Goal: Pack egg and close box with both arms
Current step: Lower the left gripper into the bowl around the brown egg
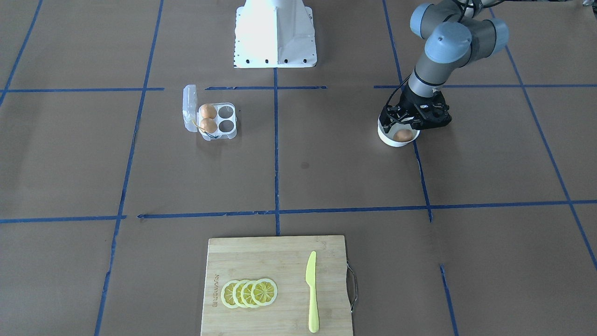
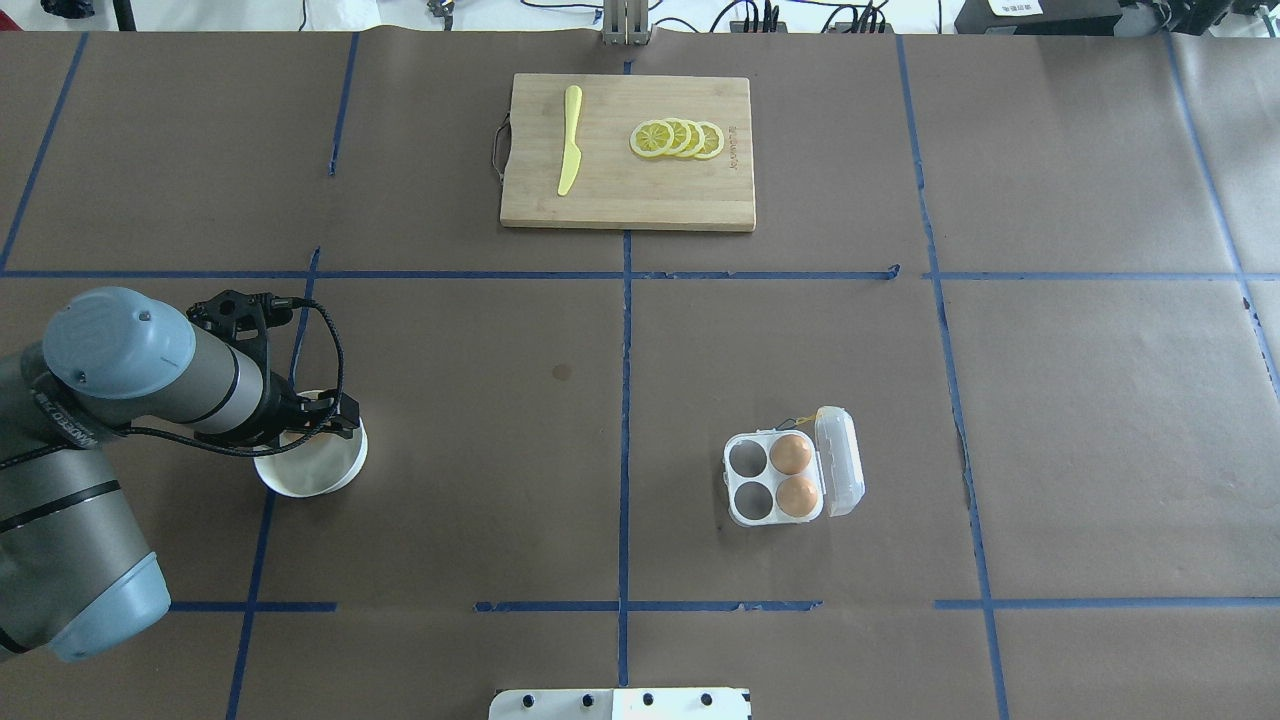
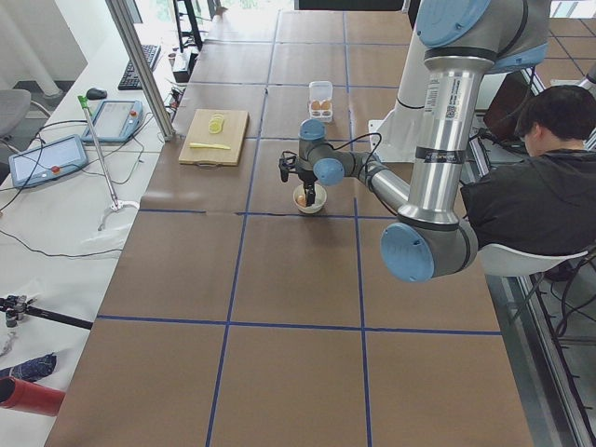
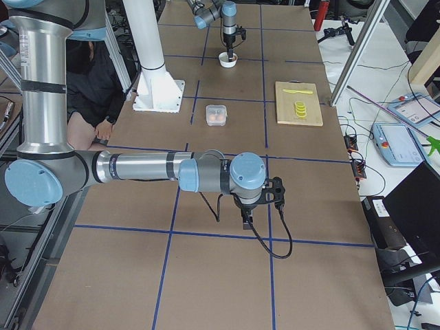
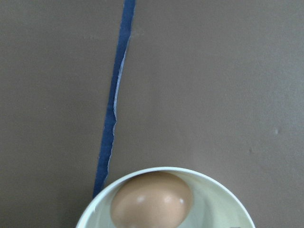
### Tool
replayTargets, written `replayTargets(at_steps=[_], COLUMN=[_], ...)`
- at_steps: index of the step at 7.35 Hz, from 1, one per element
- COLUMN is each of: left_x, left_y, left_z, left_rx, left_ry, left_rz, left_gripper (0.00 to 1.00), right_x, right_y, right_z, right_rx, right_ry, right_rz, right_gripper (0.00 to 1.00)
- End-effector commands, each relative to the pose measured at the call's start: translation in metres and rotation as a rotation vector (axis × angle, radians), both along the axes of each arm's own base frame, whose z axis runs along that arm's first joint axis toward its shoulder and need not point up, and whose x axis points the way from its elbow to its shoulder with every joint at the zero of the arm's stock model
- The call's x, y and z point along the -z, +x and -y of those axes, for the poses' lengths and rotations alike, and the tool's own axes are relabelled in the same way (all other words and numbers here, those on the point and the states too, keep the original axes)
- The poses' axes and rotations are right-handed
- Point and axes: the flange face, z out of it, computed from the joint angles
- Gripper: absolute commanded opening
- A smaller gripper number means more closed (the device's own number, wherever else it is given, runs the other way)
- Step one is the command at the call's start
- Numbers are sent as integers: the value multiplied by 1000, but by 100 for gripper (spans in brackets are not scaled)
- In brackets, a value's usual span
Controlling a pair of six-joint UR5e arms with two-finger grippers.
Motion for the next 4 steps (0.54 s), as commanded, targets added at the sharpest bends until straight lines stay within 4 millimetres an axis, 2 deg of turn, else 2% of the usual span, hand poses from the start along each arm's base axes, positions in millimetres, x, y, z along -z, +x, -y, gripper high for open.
replayTargets(at_steps=[1, 4], left_x=[-8, -10], left_y=[5, 7], left_z=[1, 2], left_rx=[-3, -3], left_ry=[-9, -11], left_rz=[14, 16], left_gripper=[84, 84], right_x=[3, 5], right_y=[0, 0], right_z=[1, 2], right_rx=[0, -1], right_ry=[5, 9], right_rz=[0, 0], right_gripper=[100, 100])
